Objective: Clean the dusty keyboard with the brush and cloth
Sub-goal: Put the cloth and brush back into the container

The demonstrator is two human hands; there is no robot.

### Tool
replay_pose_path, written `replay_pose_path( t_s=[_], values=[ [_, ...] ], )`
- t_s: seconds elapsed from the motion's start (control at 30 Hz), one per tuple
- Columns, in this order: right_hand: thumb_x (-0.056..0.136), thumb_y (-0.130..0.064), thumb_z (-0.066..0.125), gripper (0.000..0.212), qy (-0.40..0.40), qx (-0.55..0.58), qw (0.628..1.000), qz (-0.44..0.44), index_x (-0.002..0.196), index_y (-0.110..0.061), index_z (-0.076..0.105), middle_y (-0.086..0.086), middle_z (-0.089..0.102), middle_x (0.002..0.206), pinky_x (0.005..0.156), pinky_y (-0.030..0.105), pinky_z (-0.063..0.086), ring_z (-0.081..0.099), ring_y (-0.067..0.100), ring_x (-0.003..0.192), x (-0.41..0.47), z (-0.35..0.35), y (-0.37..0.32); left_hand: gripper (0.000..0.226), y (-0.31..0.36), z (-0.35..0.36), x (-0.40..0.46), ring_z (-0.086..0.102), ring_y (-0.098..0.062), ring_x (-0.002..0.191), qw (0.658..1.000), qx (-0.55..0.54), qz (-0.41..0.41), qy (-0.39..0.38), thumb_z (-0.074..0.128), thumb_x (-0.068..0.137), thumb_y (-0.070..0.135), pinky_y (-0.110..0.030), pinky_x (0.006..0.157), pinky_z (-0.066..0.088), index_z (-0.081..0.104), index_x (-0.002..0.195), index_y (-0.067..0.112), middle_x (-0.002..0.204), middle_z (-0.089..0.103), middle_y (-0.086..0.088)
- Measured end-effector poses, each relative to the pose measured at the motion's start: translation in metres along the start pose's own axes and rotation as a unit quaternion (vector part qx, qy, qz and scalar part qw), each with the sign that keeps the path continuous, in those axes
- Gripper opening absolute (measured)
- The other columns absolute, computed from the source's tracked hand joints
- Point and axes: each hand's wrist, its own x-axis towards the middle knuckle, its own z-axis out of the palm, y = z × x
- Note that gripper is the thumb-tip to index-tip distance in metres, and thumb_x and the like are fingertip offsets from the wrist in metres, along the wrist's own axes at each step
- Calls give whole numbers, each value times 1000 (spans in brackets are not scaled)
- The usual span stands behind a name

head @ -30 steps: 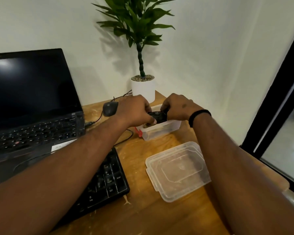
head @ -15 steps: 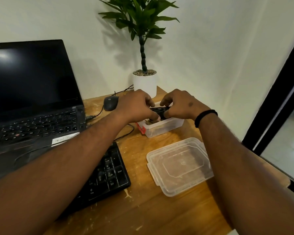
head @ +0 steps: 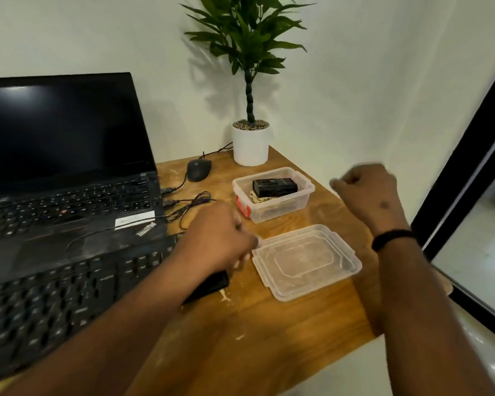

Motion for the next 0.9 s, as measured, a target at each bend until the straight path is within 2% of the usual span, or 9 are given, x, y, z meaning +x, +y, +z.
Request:
replay_pose_path(
  t_s=[0.1,0.17,0.3,0.4,0.5,0.6,0.73,0.83,0.9],
  values=[
    [87,-14,64,32,-101,-37,992,64,58,-5,56,12,57,61,54,26,39,53,28,58,-38,0,19,14,-4,17,-18,59,-8,43,997,-19,-52,-45,75,91,21,-22,44,48,70,86,8,60,72,-2],
    [88,-14,64,29,-144,-76,983,81,60,-9,56,8,55,63,56,26,43,51,22,58,-52,2,23,10,-3,26,-25,58,-10,42,997,-23,-63,-42,74,91,17,-23,44,47,69,89,8,60,72,-3],
    [91,-15,65,8,-165,-108,977,83,85,-12,69,8,67,88,79,35,57,62,24,79,-65,4,16,5,4,30,-31,62,-11,44,996,-37,-76,-9,71,90,9,-21,41,44,68,85,7,60,72,-3],
    [93,-9,61,14,-141,-86,985,58,83,-13,69,10,69,92,76,30,51,59,20,75,-67,-2,11,13,0,25,-37,68,-20,50,994,-72,-76,27,64,93,6,-23,44,48,70,81,4,61,72,-7],
    [94,-11,63,12,-64,9,997,36,89,-12,73,6,69,89,70,22,47,58,16,71,-69,-13,2,15,-1,16,-47,67,-19,48,975,-190,-64,96,58,99,9,-26,46,53,67,92,1,63,73,-9],
    [95,-15,62,14,-8,126,992,-17,87,-23,70,-3,69,78,58,19,46,65,14,68,-74,-23,-11,23,3,8,-55,71,-22,55,916,-353,-44,185,57,102,19,-25,49,58,69,94,1,68,74,-12],
    [100,-15,54,21,-30,362,931,26,93,-18,73,6,75,85,63,32,60,72,21,72,-68,-29,-31,25,13,-6,-46,76,-26,66,831,-497,-28,250,65,97,26,-26,54,61,70,91,3,75,75,-15],
    [99,-19,61,21,-27,448,891,62,89,-5,73,10,74,86,61,35,60,71,24,72,-44,-21,-41,11,15,-14,-18,76,-21,71,826,-494,-29,270,72,92,12,-28,61,63,73,92,2,79,77,-12],
    [91,-12,70,9,16,428,901,69,86,-5,73,8,75,87,62,34,59,72,28,78,-20,-6,-42,6,16,-14,6,76,-20,69,831,-492,-40,258,75,88,6,-29,61,62,73,92,2,82,77,-13]
  ],
)
